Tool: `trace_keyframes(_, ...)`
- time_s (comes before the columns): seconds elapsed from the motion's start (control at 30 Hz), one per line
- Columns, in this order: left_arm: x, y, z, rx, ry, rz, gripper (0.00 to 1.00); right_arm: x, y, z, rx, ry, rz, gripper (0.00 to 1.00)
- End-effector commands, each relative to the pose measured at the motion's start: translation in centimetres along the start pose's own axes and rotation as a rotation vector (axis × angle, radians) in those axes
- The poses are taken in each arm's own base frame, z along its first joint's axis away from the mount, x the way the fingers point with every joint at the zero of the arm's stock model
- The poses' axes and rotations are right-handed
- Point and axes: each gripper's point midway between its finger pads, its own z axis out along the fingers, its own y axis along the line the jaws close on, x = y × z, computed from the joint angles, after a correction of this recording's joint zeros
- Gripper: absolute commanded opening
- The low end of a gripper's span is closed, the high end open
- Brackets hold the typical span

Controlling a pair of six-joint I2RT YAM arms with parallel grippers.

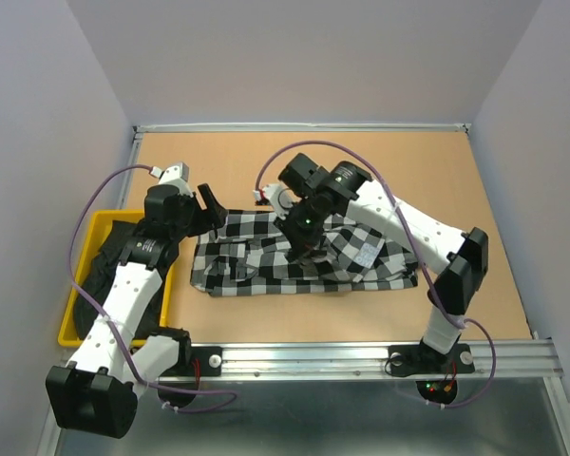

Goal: Fold and stack the long sleeve shirts
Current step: Fold the shirt

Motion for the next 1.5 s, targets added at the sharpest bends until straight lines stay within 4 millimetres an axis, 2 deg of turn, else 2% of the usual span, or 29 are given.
trace_keyframes(0.0, -2.5, -1.7, -1.1, 0.055, -0.071, 0.033, 0.83, -6.3, -2.4, -1.1, 0.12, -0.146, -0.184, 0.02)
trace_keyframes(0.1, -2.5, -1.7, -1.3, 0.058, -0.076, 0.022, 0.83, -9.2, -4.2, 1.2, 0.139, -0.151, -0.243, 0.1)
trace_keyframes(0.13, -2.5, -1.7, -1.5, 0.061, -0.085, 0.019, 0.83, -10.4, -4.7, 1.8, 0.154, -0.172, -0.258, 0.22)
trace_keyframes(0.17, -2.4, -1.8, -1.6, 0.067, -0.085, 0.015, 0.83, -10.9, -5.9, 3.2, 0.176, -0.164, -0.257, 0.25)
trace_keyframes(0.27, -2.0, -1.8, -1.8, 0.076, -0.089, 0.012, 0.83, -13.1, -7.5, 4.5, 0.239, -0.226, -0.247, 0.37)
trace_keyframes(0.3, -1.9, -1.8, -1.8, 0.081, -0.09, 0.011, 0.83, -13.4, -8.1, 5.0, 0.264, -0.232, -0.23, 0.48)
trace_keyframes(0.33, -1.3, -1.7, -1.6, 0.086, -0.075, 0.012, 0.83, -14.1, -9.2, 4.8, 0.315, -0.261, -0.199, 0.51)
trace_keyframes(0.4, -0.9, -1.7, -1.4, 0.09, -0.066, 0.011, 0.83, -14.5, -10.8, 3.9, 0.368, -0.291, -0.139, 0.63)
trace_keyframes(0.43, -0.4, -1.5, -1.1, 0.09, -0.052, 0.012, 0.83, -15.1, -11.1, 2.8, 0.381, -0.326, -0.116, 0.68)
trace_keyframes(0.47, -0.2, -1.8, -0.8, 0.109, -0.043, 0.014, 0.83, -15.0, -12.3, 1.8, 0.393, -0.352, -0.054, 0.71)
trace_keyframes(0.5, 0.2, -1.9, -0.8, 0.119, -0.032, 0.013, 0.83, -15.0, -12.6, 0.9, 0.398, -0.373, -0.028, 0.71)
trace_keyframes(0.57, 0.9, -2.2, 0.0, 0.145, -0.004, 0.011, 0.83, -14.7, -13.0, -1.4, 0.405, -0.438, 0.039, 0.77)
trace_keyframes(0.6, 1.1, -2.5, 0.3, 0.165, 0.011, 0.011, 0.83, -14.3, -13.3, -2.0, 0.406, -0.456, 0.067, 0.78)
trace_keyframes(0.63, 1.6, -2.7, 1.0, 0.172, 0.033, 0.014, 0.83, -13.5, -14.6, -3.1, 0.418, -0.475, 0.116, 0.81)
trace_keyframes(0.67, 1.8, -2.9, 1.4, 0.182, 0.045, 0.02, 0.84, -12.5, -14.6, -4.0, 0.415, -0.508, 0.176, 0.82)
trace_keyframes(0.7, 2.5, -3.4, 2.2, 0.192, 0.078, 0.029, 0.84, -11.4, -16.2, -4.9, 0.437, -0.522, 0.223, 0.82)
trace_keyframes(0.73, 2.4, -3.9, 2.6, 0.202, 0.082, 0.04, 0.84, -11.1, -16.6, -5.9, 0.443, -0.569, 0.278, 0.82)
trace_keyframes(0.77, 2.6, -4.2, 3.0, 0.206, 0.094, 0.051, 0.84, -8.7, -17.1, -5.7, 0.452, -0.559, 0.353, 0.82)
trace_keyframes(0.8, 3.2, -4.2, 4.1, 0.198, 0.12, 0.056, 0.84, -7.4, -18.1, -6.5, 0.475, -0.575, 0.405, 0.82)
trace_keyframes(0.83, 3.0, -5.4, 4.4, 0.22, 0.125, 0.073, 0.84, -6.4, -18.8, -6.7, 0.499, -0.59, 0.442, 0.84)
trace_keyframes(0.87, 3.2, -5.7, 4.8, 0.221, 0.136, 0.077, 0.84, -5.7, -18.3, -8.3, 0.507, -0.64, 0.481, 0.85)
trace_keyframes(0.9, 3.3, -6.1, 5.3, 0.225, 0.147, 0.083, 0.84, -3.2, -19.0, -7.0, 0.519, -0.606, 0.537, 0.85)
trace_keyframes(0.97, 3.9, -7.5, 6.7, 0.237, 0.182, 0.101, 0.84, -1.7, -19.2, -7.5, 0.535, -0.646, 0.59, 0.9)
trace_keyframes(1.0, 4.0, -7.7, 7.2, 0.224, 0.186, 0.104, 0.84, 0.4, -19.3, -7.4, 0.567, -0.653, 0.655, 0.92)
trace_keyframes(1.03, 4.7, -7.5, 8.2, 0.207, 0.215, 0.099, 0.84, 1.1, -19.3, -7.8, 0.579, -0.676, 0.683, 0.94)
trace_keyframes(1.1, 4.8, -7.7, 9.1, 0.185, 0.22, 0.096, 0.83, 2.2, -19.4, -8.1, 0.587, -0.725, 0.745, 0.96)
trace_keyframes(1.13, 5.4, -7.4, 10.0, 0.166, 0.241, 0.093, 0.83, 3.6, -19.1, -8.0, 0.592, -0.733, 0.766, 0.99)
trace_keyframes(1.27, 6.1, -6.8, 11.7, 0.122, 0.271, 0.089, 0.8, 5.3, -18.3, -7.8, 0.585, -0.781, 0.813, 0.99)
trace_keyframes(1.47, 8.5, -6.3, 13.5, 0.107, 0.347, 0.09, 0.78, 7.4, -17.7, -6.8, 0.576, -0.795, 0.864, 0.99)
